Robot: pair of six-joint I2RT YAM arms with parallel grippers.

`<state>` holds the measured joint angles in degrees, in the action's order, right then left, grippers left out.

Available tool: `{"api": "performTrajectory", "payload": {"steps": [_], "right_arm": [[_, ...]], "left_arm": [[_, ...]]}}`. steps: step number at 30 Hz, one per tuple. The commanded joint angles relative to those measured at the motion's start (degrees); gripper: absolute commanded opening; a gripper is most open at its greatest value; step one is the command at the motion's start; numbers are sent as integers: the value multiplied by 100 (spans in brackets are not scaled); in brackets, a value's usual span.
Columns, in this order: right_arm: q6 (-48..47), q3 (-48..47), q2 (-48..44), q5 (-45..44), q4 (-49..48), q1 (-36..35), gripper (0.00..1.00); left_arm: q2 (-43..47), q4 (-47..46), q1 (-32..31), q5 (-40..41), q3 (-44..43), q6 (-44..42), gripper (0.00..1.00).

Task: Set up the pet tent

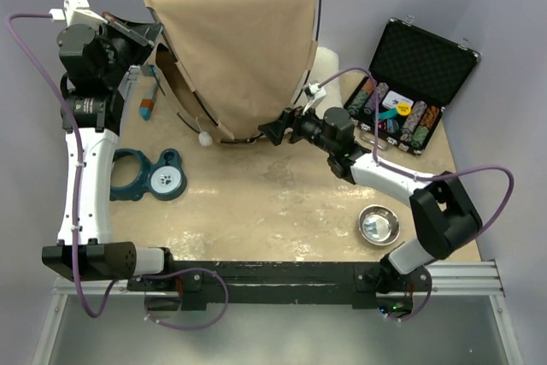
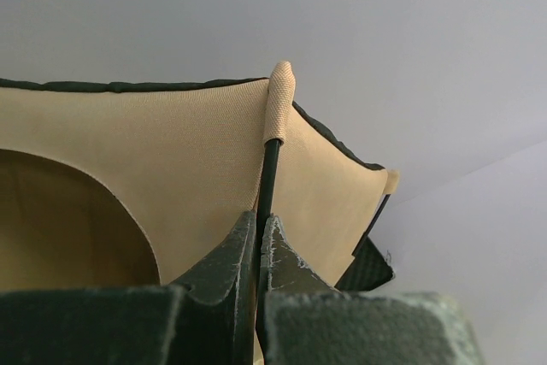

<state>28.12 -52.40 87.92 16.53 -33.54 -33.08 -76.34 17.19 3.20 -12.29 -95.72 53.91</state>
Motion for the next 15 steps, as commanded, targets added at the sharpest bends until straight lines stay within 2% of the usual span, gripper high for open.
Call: {"api": "performTrajectory", "payload": {"steps": [1,3,7,10,12,15], "right_arm": [[220,-463,120,104,-514,39,96],[116,-569,24,367,-286,39,96],[-210,-272,-906,657,398,187,96],[-376,28,-1425,545,970,372,98],[-535,46,-1506,228,1139,556,99],[-606,-112,-1182,419,1061,741,99]], "left_arm": [[180,-594,93,52,-78,49,0],[172,-594,102,60,-69,41,0],[137,-629,145,96,-87,41,0],[75,-664,198,96,-192,67,0],[22,-673,216,35,-262,93,0],[-39,-717,233,-115,-280,207,0]]}}
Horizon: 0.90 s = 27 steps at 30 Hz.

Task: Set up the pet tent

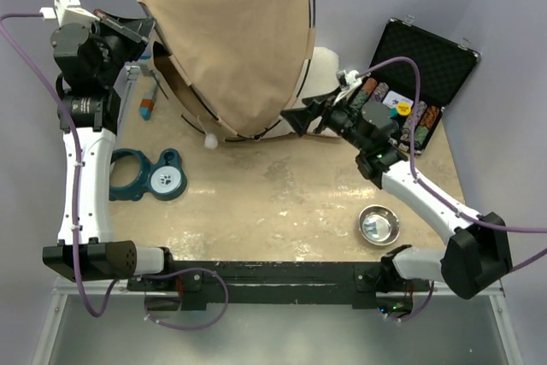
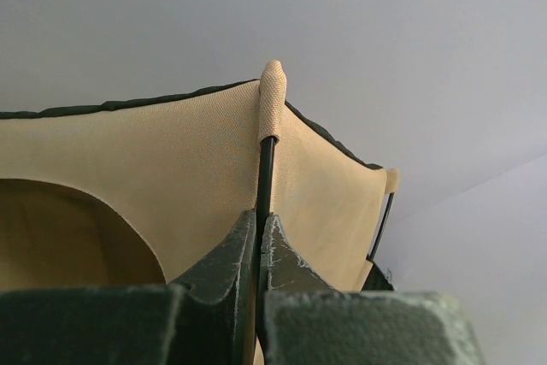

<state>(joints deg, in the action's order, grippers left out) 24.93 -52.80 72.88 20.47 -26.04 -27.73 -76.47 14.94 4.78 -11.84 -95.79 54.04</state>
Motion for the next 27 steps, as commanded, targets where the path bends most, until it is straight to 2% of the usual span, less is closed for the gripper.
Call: {"api": "performTrajectory", "payload": {"steps": [1,10,12,13,14,17,18,19,24,26,27], "right_arm": [[-243,-116,454,219,162,206,99],[1039,-283,1869,826,-2192,101,98],[1145,-468,2010,914,-2544,-13,95],[1198,-556,2072,976,-2633,-57,88],[1286,-661,2124,1029,-2651,-84,78],[1401,-1039,2143,1388,-2424,-84,30],[1401,-1083,2038,1494,-2380,-84,11],[1427,-1101,1889,1478,-2362,-75,0],[1453,-1425,1133,1275,-1783,39,0],[1480,-1593,948,1206,-1641,74,0],[1489,-1689,834,1118,-1589,100,0]], "left_arm": [[-44,-501,76,-187,-274,238,0],[-44,-571,94,-337,-292,168,0],[0,-588,85,-372,-195,168,0],[9,-623,85,-381,-151,177,0],[18,-624,85,-390,-107,186,0],[53,-781,85,-556,33,168,0],[70,-826,85,-600,77,133,5],[88,-930,85,-679,130,29,8],[280,-1334,94,-1101,130,-1051,62],[578,-1771,102,-1198,288,-1937,88],[833,-1906,103,-1216,384,-2307,96]]}}
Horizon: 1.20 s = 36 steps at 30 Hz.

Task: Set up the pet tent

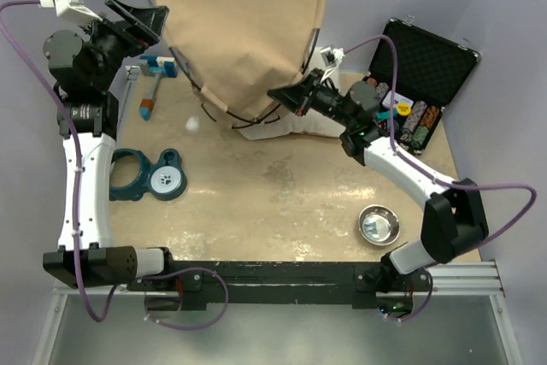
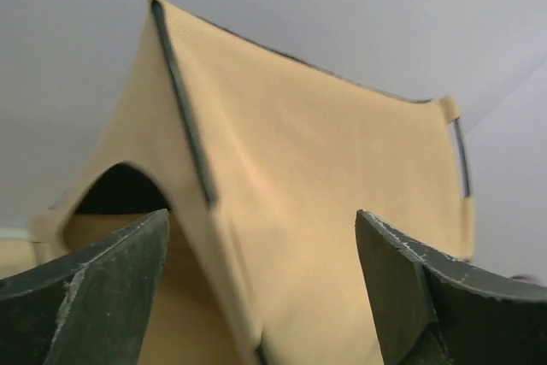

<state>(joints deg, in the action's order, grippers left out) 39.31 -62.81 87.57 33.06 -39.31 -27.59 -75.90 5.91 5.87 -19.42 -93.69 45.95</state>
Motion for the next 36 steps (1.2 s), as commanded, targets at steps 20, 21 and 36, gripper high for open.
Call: {"api": "performTrajectory", "payload": {"steps": [20,21,36], "right_arm": [[-1935,-4028,-284,-1521,3306,1019,0],[-2040,-4107,-284,-1591,3420,1019,0],[-3429,-5320,120,-2497,5011,1019,0]], "left_arm": [[1026,-963,-2967,-46,3953,-8390,100],[781,-1378,-3143,86,4085,-8636,100],[-3184,-4485,-4032,712,3367,-11370,100]]}}
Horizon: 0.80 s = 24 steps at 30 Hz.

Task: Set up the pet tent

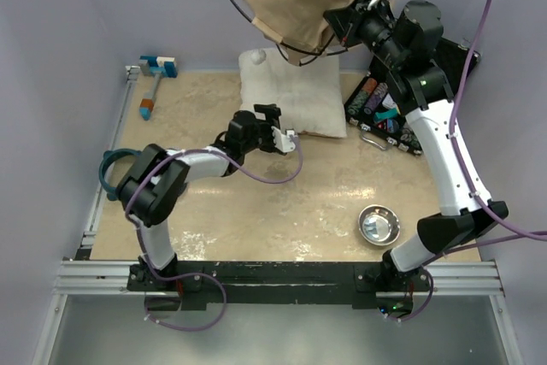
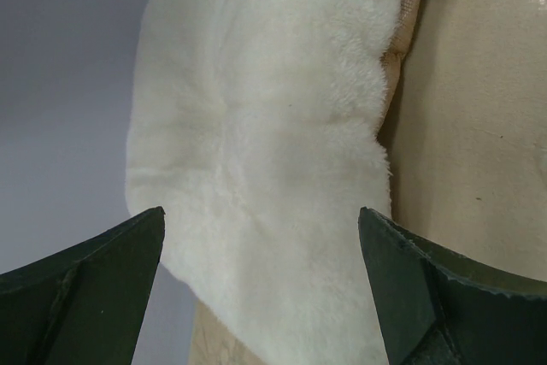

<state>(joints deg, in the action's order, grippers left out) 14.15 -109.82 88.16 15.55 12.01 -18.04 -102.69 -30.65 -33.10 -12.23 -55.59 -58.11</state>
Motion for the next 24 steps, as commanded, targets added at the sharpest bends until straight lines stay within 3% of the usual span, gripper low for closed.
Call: {"api": "performTrajectory", "payload": {"steps": [1,4,8,13,14,24], "right_arm": [[-993,-741,113,-799,-33,64,0],[-1274,-1128,263,-1088,248,64,0],[-1713,-1445,386,-1475,565,64,0],[-2135,-1831,500,-1704,1091,47,0],[-2266,-1919,553,-1809,1232,38,0],[-4157,-3070,974,-3179,3296,-691,0]], "left_arm": [[-645,-776,-170,-42,-531,-1079,100],[-1093,-329,-214,10,-917,-1141,97],[-1350,857,-214,177,-1393,-1106,79],[-184,1623,-302,-209,-710,-931,4],[159,1789,-337,-332,-429,-861,0],[3596,5322,-1277,-1799,847,404,0]]}}
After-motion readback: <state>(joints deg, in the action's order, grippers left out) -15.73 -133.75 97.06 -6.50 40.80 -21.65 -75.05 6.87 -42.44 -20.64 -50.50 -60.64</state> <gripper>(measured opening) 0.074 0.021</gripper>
